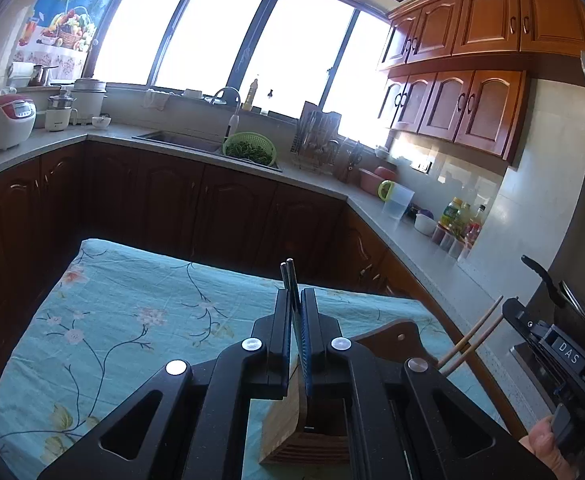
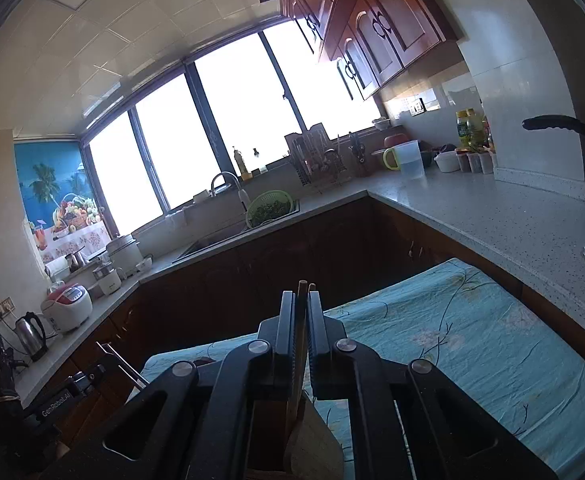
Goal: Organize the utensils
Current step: 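Lift both chopsticks and carry them above the wooden holder, then drop the chopsticks into the holder by opening both tools, then move both open tools back to the utensils on the cloth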
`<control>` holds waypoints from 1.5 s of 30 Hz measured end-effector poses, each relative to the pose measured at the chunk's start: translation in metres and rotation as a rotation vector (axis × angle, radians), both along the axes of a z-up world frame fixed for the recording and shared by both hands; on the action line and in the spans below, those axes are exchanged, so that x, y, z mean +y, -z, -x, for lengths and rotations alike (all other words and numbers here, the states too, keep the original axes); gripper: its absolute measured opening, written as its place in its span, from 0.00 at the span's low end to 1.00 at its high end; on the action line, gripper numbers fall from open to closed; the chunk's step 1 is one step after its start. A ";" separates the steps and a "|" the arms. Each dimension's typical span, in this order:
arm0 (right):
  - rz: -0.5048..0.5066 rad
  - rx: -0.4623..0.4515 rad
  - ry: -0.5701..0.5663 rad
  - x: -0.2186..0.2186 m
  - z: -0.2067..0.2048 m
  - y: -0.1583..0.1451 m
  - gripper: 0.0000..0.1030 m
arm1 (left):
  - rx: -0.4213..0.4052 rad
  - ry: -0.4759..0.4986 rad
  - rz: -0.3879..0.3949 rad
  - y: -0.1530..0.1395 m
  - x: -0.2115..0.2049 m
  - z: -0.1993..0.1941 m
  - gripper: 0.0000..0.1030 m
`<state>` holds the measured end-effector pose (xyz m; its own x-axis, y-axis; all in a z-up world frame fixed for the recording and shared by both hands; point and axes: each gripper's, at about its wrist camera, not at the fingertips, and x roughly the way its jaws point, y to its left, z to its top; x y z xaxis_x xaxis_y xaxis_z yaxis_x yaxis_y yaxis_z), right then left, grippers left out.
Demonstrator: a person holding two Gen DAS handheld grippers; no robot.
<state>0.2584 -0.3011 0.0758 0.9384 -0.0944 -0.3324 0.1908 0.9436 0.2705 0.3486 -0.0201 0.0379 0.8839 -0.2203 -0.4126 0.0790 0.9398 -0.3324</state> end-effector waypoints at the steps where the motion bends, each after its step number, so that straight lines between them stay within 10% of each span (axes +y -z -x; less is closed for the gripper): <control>1: 0.004 0.004 -0.002 0.001 0.000 0.001 0.05 | 0.005 0.001 -0.002 -0.005 0.002 -0.002 0.03; 17: -0.032 0.035 -0.004 -0.007 -0.003 0.003 0.10 | 0.029 0.006 -0.008 -0.010 0.018 0.000 0.04; 28: -0.145 -0.107 -0.049 -0.014 0.040 -0.023 0.99 | -0.048 -0.070 0.041 -0.032 0.043 0.052 0.71; 45: -0.064 0.019 -0.098 0.011 0.138 -0.008 1.00 | 0.051 -0.050 0.006 -0.010 0.061 0.156 0.80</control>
<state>0.1202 -0.2903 0.0838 0.9355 0.0196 -0.3528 0.1042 0.9388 0.3284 0.1928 0.0411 0.0483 0.8718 -0.1788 -0.4561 0.0145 0.9400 -0.3408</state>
